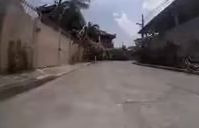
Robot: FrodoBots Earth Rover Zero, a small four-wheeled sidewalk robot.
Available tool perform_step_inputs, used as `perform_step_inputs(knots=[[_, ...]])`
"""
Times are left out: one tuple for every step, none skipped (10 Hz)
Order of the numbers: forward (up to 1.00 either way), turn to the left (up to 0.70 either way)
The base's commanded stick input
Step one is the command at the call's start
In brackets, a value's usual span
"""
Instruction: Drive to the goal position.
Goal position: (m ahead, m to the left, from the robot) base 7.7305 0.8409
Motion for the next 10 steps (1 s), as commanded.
perform_step_inputs(knots=[[1.00,-0.40],[1.00,-0.40],[1.00,-0.35],[1.00,-0.26],[1.00,-0.17],[1.00,-0.09],[1.00,0.00],[1.00,0.00],[1.00,0.00],[1.00,0.00]])
